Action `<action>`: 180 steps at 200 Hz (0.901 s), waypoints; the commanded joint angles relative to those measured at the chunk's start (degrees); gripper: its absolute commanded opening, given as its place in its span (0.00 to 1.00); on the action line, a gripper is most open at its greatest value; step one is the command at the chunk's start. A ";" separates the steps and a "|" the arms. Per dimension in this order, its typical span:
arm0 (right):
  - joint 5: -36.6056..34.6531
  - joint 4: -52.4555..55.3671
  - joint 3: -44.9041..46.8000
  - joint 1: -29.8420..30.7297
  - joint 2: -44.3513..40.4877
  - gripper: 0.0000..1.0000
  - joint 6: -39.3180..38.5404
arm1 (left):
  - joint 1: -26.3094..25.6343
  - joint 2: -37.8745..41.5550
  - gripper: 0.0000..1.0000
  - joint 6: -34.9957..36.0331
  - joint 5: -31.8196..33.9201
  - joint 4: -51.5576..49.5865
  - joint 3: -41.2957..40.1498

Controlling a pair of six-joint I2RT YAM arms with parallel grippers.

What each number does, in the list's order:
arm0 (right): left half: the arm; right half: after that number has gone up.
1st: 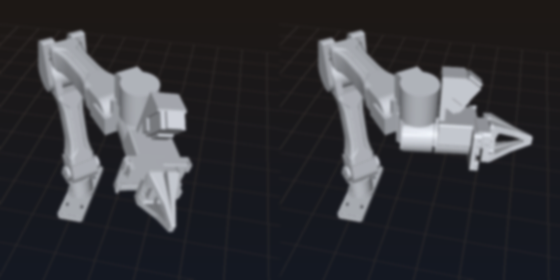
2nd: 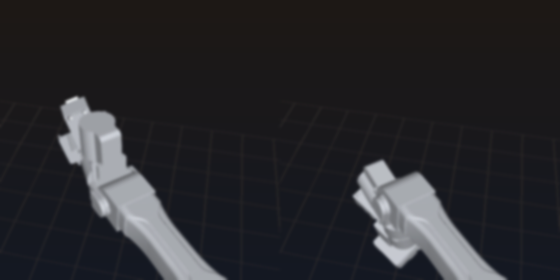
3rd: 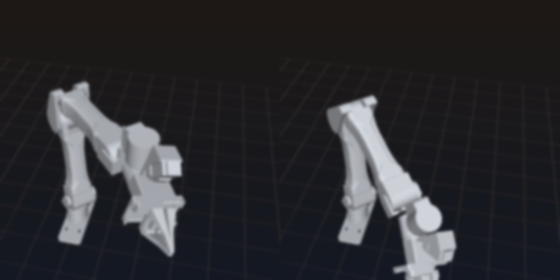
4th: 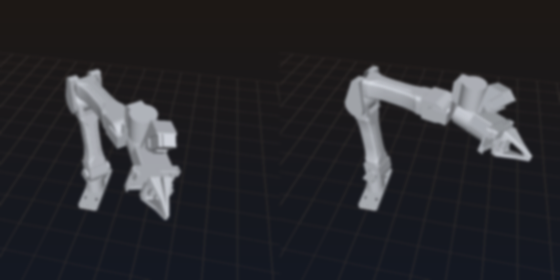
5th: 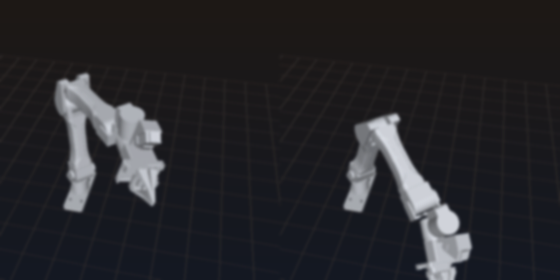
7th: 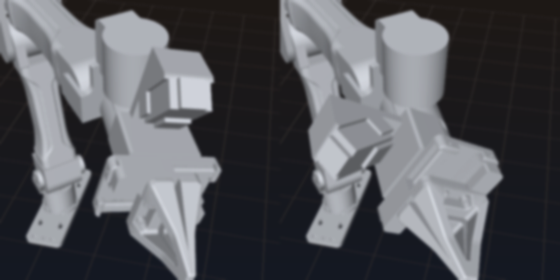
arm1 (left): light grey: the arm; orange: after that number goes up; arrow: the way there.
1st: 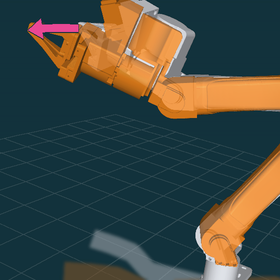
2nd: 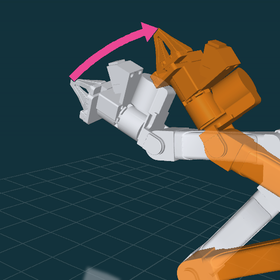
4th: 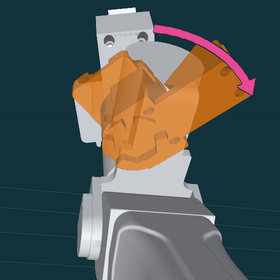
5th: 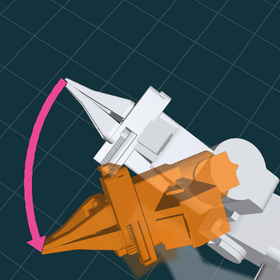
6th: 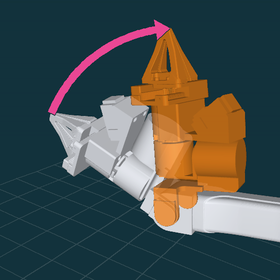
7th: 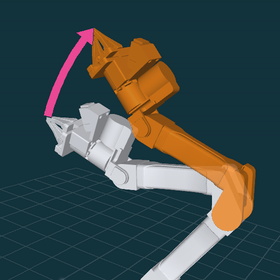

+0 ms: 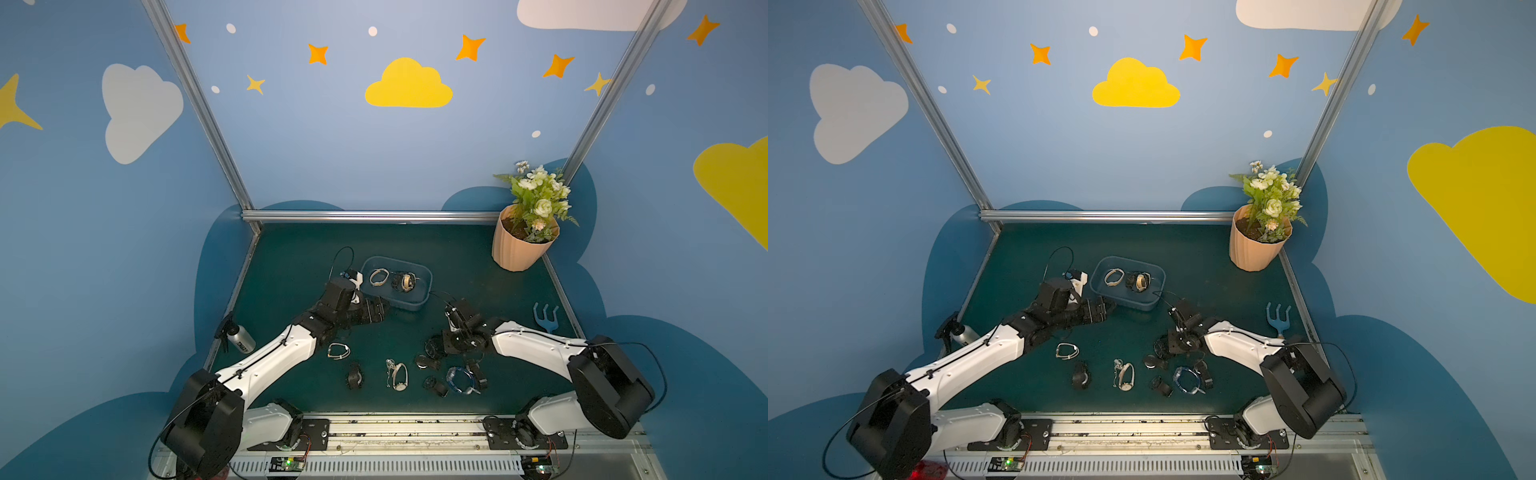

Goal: Put the watch into the storage box
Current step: Pick up the watch at the center of the board, then place the watch in the storage box.

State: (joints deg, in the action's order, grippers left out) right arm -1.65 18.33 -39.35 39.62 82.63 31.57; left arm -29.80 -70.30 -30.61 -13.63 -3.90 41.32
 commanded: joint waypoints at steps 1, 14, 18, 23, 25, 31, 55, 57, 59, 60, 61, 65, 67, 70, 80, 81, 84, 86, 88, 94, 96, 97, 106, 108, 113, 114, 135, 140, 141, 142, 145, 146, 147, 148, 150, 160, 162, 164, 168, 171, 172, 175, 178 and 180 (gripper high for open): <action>-2.12 1.02 -2.96 0.38 0.10 0.03 -1.11 | -0.06 2.64 1.00 0.89 1.06 -1.25 -0.96; -3.56 2.21 -3.86 0.57 -0.68 0.01 -1.91 | -0.07 3.39 1.00 0.65 3.07 -0.93 -1.81; -3.95 2.69 -4.13 0.55 -1.04 0.00 -2.15 | -0.04 3.62 1.00 0.64 3.16 -0.99 -1.92; -4.42 3.29 -4.53 0.59 -1.35 0.00 -2.37 | -0.15 3.86 1.00 0.64 3.22 -1.17 -2.08; -4.70 3.53 -4.69 0.56 -1.53 0.00 -2.43 | -0.10 3.93 1.00 0.66 3.18 -1.19 -2.11; -5.25 4.40 -5.14 0.70 -2.12 0.00 -2.72 | -0.15 4.12 1.00 0.72 3.17 -1.49 -2.25; -7.43 7.43 -7.79 0.76 -4.92 0.00 -3.98 | -0.08 5.07 1.00 1.24 4.02 -2.82 -2.48; -7.54 7.65 -8.12 0.76 -5.06 0.00 -4.15 | -0.08 5.15 1.00 1.21 4.15 -2.90 -2.52; -7.61 8.03 -8.51 0.80 -5.27 0.00 -4.37 | -0.08 5.34 1.00 1.20 4.25 -2.94 -2.55; -7.64 8.12 -8.61 0.81 -5.32 0.00 -4.48 | -0.08 5.35 1.00 1.23 4.28 -2.99 -2.56; -7.70 8.26 -8.89 0.77 -5.39 0.00 -4.58 | -0.12 5.44 1.00 1.24 4.30 -3.02 -2.56; -7.84 8.73 -9.74 0.88 -5.64 0.00 -5.08 | -0.09 5.61 1.00 1.21 4.44 -2.89 -2.69; -7.93 8.94 -10.12 0.87 -5.70 0.00 -5.26 | 0.11 5.68 1.00 1.18 4.47 -2.94 -2.77; -8.04 9.24 -10.74 0.94 -5.79 0.00 -5.63 | -0.06 5.84 1.00 1.25 4.56 -2.87 -2.89; -8.58 9.75 -12.76 1.07 -5.99 0.00 -6.62 | -0.04 6.22 1.00 1.11 4.98 -2.47 -3.42; -8.60 9.77 -12.98 1.07 -5.99 0.00 -6.70 | -0.06 6.31 1.00 1.14 5.04 -2.45 -3.52; -8.65 9.87 -13.64 1.10 -5.90 0.00 -6.96 | -0.08 6.44 1.00 1.02 5.09 -2.43 -3.65; -8.75 9.88 -14.06 1.13 -5.77 0.00 -7.14 | -0.15 6.52 1.00 1.06 5.16 -2.38 -3.73; -8.79 9.88 -14.47 1.20 -5.71 0.00 -7.31 | -0.10 6.57 1.00 1.03 5.23 -2.35 -3.82; -8.81 9.76 -15.71 1.27 -5.44 0.00 -7.77 | -0.13 6.71 1.00 1.08 5.28 -2.55 -3.93; -8.87 9.68 -16.25 1.30 -5.26 0.00 -7.93 | -0.05 6.72 1.00 1.08 5.28 -2.57 -4.00; -8.84 9.69 -16.48 1.37 -5.14 0.00 -7.98 | -0.07 6.74 1.00 1.08 5.28 -2.59 -4.03; -8.87 9.56 -18.48 1.48 -4.42 0.00 -8.55 | 0.00 7.07 1.00 1.23 5.34 -2.92 -4.07; -8.89 9.50 -18.98 1.57 -4.15 0.00 -8.72 | -0.13 7.14 1.00 1.25 5.40 -2.95 -4.08; -9.07 9.30 -20.18 1.64 -3.41 0.00 -9.01 | 0.00 7.31 1.00 1.33 5.53 -3.24 -4.06; -9.07 9.29 -20.38 1.71 -3.25 0.00 -9.04 | -0.08 7.34 1.00 1.29 5.58 -3.36 -4.06; -10.00 8.97 -26.19 1.94 0.83 0.00 -10.40 | -0.04 8.52 1.00 1.30 6.63 -4.70 -3.96; -10.16 9.01 -27.67 2.04 2.03 0.00 -10.93 | -0.04 8.83 1.00 1.22 6.80 -4.65 -4.25; -10.19 8.96 -28.08 2.04 2.28 0.00 -11.01 | -0.02 8.94 1.00 1.19 6.87 -4.68 -4.29; -10.20 8.94 -28.29 2.09 2.50 0.00 -11.10 | -0.01 9.03 1.00 1.14 6.91 -4.70 -4.30; -10.38 8.93 -29.20 2.12 3.27 0.00 -11.49 | 0.01 9.21 1.00 1.11 7.01 -4.71 -4.48; -10.47 8.88 -29.55 2.17 3.47 0.01 -11.56 | 0.01 9.26 1.00 1.05 7.11 -4.67 -4.49; -10.48 8.86 -29.86 2.19 3.66 0.00 -11.68 | 0.01 9.33 1.00 1.02 7.16 -4.69 -4.49; -10.52 8.84 -30.10 2.21 4.02 0.01 -11.82 | 0.01 9.40 1.00 1.05 7.23 -4.70 -4.58; -10.60 8.88 -30.70 2.22 4.45 0.01 -12.05 | 0.01 9.53 1.00 0.98 7.39 -4.75 -4.69; -11.42 8.96 -33.65 2.39 7.01 0.01 -13.48 | 0.00 10.11 1.00 0.70 7.94 -5.09 -5.08; -11.59 9.11 -34.27 2.44 7.43 0.01 -13.78 | -0.02 10.23 1.00 0.72 7.99 -5.27 -5.10; -11.72 9.27 -34.91 2.41 7.98 0.01 -14.09 | 0.05 10.33 1.00 0.73 8.04 -5.47 -5.13; -12.13 9.55 -36.19 2.44 8.91 0.01 -14.64 | 0.09 10.54 1.00 0.69 8.09 -5.81 -5.11; -12.39 9.72 -37.10 2.41 9.55 0.01 -15.03 | 0.01 10.68 1.00 0.80 8.09 -6.11 -5.13; -12.53 9.85 -37.37 2.45 9.82 0.01 -15.22 | 0.05 10.74 1.00 0.85 8.09 -6.20 -5.16; -12.71 10.00 -38.31 2.47 10.43 0.01 -15.59 | 0.09 10.93 1.00 0.94 8.09 -6.54 -5.12; -12.91 10.13 -39.06 2.46 11.17 0.01 -15.87 | 0.09 11.04 1.00 0.99 8.09 -6.79 -5.11; -13.09 10.19 -39.53 2.48 11.62 0.01 -16.11 | 0.05 11.21 1.00 0.99 8.11 -6.99 -5.11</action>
State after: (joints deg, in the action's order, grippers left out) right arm -11.94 27.18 -73.34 41.69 90.21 19.59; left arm -29.78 -60.49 -30.28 -6.98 -7.97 36.75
